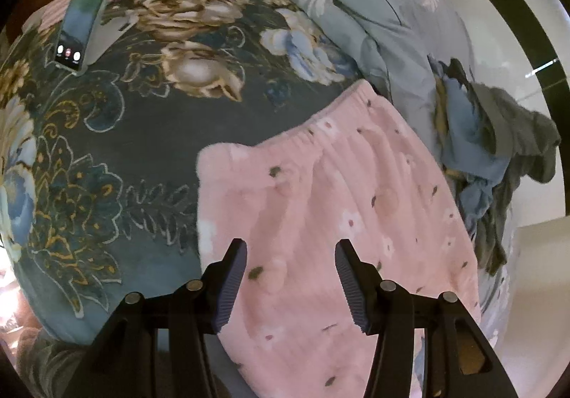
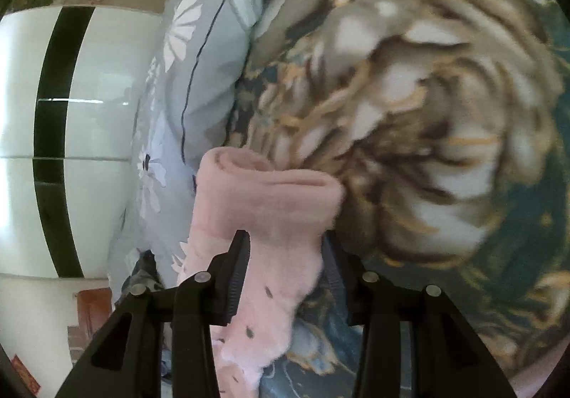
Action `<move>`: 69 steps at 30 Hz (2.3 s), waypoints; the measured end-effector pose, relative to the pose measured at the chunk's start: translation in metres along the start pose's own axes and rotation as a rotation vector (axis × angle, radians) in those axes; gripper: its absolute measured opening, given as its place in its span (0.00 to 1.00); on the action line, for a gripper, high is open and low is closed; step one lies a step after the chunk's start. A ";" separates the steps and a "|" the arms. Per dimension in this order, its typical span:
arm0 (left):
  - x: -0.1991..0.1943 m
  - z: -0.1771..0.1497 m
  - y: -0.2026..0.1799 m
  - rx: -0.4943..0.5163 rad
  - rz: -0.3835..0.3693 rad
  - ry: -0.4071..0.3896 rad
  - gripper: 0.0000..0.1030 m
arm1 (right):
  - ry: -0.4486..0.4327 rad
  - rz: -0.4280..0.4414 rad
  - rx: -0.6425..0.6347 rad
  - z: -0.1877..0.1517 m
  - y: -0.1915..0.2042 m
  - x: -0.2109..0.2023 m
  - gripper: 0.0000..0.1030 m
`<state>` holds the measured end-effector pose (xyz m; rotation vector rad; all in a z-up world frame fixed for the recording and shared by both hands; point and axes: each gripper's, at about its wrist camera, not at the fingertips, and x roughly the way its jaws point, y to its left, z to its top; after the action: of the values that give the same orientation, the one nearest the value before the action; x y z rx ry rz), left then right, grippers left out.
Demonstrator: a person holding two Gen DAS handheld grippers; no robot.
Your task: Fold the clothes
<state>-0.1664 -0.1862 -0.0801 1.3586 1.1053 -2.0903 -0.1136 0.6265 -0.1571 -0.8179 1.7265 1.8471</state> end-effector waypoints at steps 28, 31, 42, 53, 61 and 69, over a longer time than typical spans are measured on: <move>-0.001 0.001 -0.004 -0.004 -0.027 0.035 0.54 | 0.007 0.118 -0.761 -0.064 0.191 -0.033 0.05; 0.000 0.002 0.005 -0.017 -0.020 0.037 0.54 | -0.087 -0.056 -0.724 -0.032 0.136 -0.051 0.05; 0.003 -0.003 0.020 -0.085 -0.037 0.059 0.54 | -0.038 -0.157 -0.369 -0.008 0.024 -0.045 0.08; -0.011 -0.001 0.073 -0.178 -0.080 0.061 0.57 | -0.078 -0.151 -0.266 -0.061 -0.052 -0.185 0.41; 0.008 0.012 0.123 -0.204 -0.044 0.136 0.58 | -0.034 -0.186 0.025 -0.126 -0.176 -0.236 0.41; 0.036 0.019 0.112 -0.152 -0.098 0.206 0.60 | -0.009 -0.128 0.125 -0.149 -0.194 -0.220 0.41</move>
<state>-0.1151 -0.2653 -0.1524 1.4971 1.4101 -1.9195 0.1923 0.5073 -0.1430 -0.8479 1.7224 1.6397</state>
